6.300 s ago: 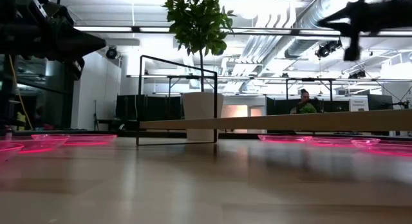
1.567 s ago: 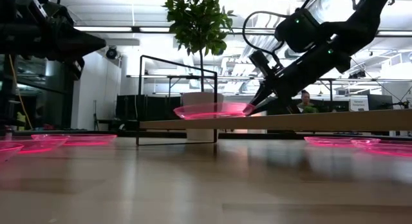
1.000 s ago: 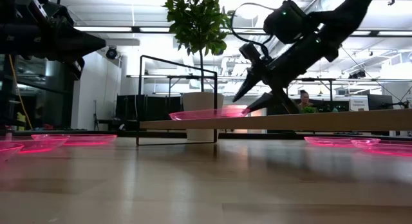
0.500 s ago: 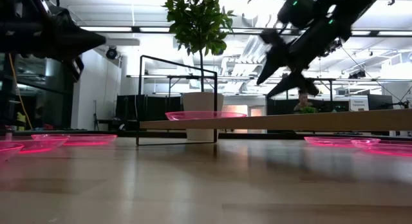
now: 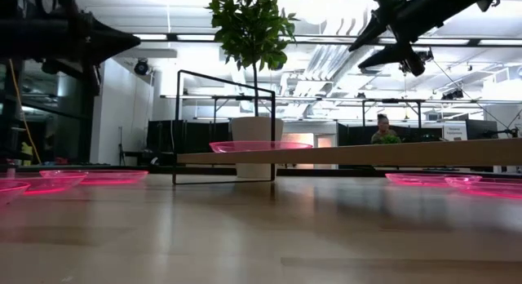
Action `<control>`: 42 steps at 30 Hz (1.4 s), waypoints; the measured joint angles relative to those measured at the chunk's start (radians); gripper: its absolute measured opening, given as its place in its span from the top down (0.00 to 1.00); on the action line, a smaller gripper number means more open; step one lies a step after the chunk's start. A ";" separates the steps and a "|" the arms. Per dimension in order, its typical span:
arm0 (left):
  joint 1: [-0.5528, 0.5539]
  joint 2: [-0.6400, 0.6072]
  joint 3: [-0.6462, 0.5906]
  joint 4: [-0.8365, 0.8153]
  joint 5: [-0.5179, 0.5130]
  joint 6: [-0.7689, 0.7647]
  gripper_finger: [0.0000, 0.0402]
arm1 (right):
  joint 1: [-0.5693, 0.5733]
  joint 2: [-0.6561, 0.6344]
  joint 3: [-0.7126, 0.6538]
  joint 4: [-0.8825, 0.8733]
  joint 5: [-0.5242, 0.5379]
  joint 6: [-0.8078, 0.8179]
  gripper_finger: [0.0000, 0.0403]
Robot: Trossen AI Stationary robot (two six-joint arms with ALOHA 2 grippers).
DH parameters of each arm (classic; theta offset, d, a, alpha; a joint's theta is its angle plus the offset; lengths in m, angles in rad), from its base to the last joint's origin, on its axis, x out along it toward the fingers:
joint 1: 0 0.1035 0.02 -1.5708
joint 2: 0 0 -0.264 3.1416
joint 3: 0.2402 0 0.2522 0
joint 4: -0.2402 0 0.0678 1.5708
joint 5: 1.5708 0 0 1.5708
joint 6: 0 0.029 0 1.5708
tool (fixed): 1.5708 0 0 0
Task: Place and stack plates onto a shelf
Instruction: Stack the pink plate on top of the other pink plate on the shelf
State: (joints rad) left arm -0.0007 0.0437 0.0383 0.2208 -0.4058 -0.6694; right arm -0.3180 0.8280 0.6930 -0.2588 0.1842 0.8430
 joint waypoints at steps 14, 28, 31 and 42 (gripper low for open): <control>0.387 0.586 0.571 -0.765 0.267 -0.114 0.64 | -0.023 0.043 0.000 -0.001 0.014 -0.014 0.58; 0.885 1.310 0.798 -1.101 0.721 0.544 0.60 | -0.022 0.042 0.000 -0.003 -0.053 -0.063 0.58; 0.894 1.410 0.832 -1.110 0.659 0.625 0.60 | -0.022 0.042 0.000 -0.003 -0.046 -0.067 0.58; 0.889 1.583 0.893 -1.096 0.627 0.938 0.60 | -0.022 0.042 0.000 -0.009 -0.038 -0.067 0.58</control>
State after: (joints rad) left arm 0.8886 1.6267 0.9314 -0.8750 0.2214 0.2686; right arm -0.3401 0.8703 0.6930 -0.2680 0.1465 0.7764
